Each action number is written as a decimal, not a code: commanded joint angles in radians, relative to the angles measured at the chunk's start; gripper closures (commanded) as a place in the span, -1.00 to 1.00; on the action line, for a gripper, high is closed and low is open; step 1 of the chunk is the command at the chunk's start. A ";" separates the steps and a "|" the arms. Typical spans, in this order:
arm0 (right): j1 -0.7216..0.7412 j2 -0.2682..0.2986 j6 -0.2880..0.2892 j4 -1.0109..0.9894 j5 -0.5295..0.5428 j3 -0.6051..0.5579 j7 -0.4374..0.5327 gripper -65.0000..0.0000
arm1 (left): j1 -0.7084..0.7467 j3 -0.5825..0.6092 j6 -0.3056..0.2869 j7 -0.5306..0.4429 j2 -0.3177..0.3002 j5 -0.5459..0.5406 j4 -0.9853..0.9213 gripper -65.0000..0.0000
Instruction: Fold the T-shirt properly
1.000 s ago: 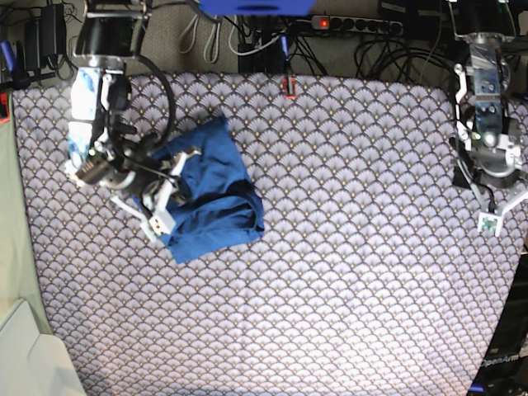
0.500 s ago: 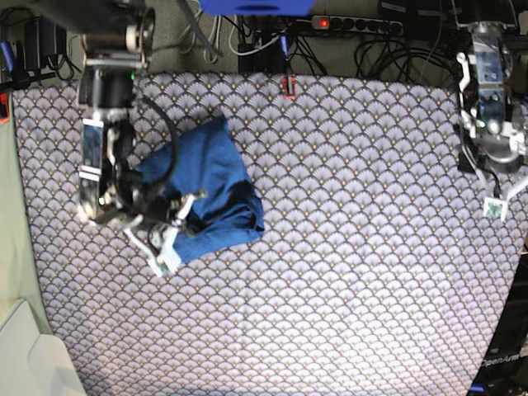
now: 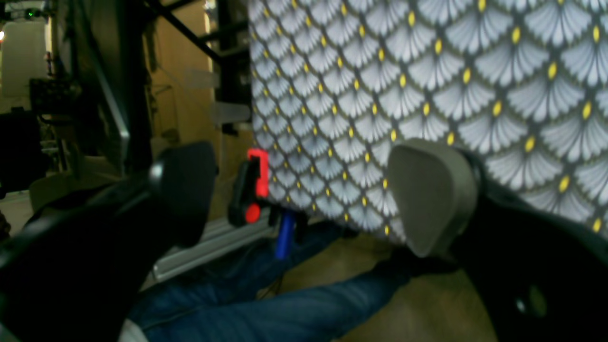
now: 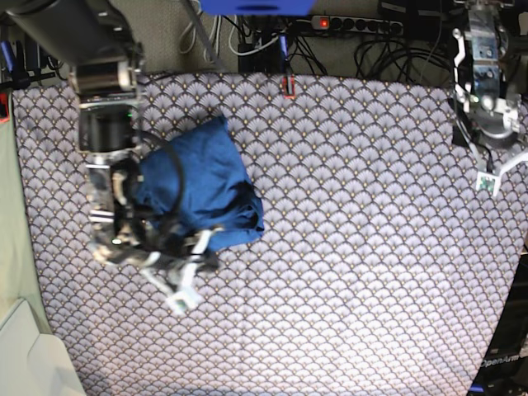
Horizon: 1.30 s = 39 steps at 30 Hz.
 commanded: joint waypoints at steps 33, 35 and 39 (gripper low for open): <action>-0.497 -0.019 0.003 0.358 0.015 0.214 0.030 1.00 | -0.147 -0.007 -0.226 -0.007 -0.066 0.016 0.003 -0.80; -0.512 -0.050 0.003 0.397 0.015 0.216 0.027 1.00 | -0.170 -0.007 -0.226 -0.007 -0.071 0.016 0.003 -0.80; -0.558 -0.078 0.003 0.452 0.015 0.217 0.024 1.00 | -0.190 -0.001 -0.226 -0.007 -0.091 0.016 0.003 -0.80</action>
